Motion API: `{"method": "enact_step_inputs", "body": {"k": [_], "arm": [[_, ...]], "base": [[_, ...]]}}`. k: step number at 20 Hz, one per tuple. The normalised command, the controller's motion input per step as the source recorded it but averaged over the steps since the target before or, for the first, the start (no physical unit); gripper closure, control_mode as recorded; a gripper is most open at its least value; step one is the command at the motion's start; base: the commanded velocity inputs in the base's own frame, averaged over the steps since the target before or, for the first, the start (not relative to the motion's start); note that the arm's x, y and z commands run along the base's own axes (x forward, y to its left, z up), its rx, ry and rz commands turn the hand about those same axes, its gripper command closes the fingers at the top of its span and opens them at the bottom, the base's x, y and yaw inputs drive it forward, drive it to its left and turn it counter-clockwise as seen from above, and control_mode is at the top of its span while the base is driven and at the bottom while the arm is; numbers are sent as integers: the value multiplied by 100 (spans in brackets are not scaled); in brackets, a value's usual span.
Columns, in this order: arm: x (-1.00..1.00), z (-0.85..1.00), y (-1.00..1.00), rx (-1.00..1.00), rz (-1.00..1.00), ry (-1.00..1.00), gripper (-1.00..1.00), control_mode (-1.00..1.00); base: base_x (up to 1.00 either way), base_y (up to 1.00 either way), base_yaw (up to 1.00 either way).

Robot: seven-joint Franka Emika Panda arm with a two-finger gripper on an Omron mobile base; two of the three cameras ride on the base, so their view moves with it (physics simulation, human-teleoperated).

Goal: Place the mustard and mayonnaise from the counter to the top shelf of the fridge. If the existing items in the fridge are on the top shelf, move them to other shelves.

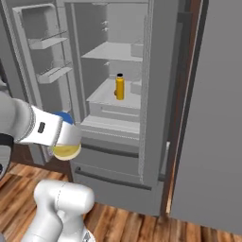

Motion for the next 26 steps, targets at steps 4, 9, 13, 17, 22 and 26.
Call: {"method": "enact_step_inputs", "body": {"k": [4,9,13,17,22,26], "arm": [[0,0,0,0,0,0,100,100],[0,0,0,0,0,0,100,100],[0,0,0,0,0,0,100,100],[0,0,0,0,0,0,100,100],[0,0,0,0,0,0,100,100],[0,0,0,0,0,0,100,100]], "base": [[9,4,21],[32,27,12],[70,40,5],[84,18,1],[87,0,0],[69,0,1]]}}
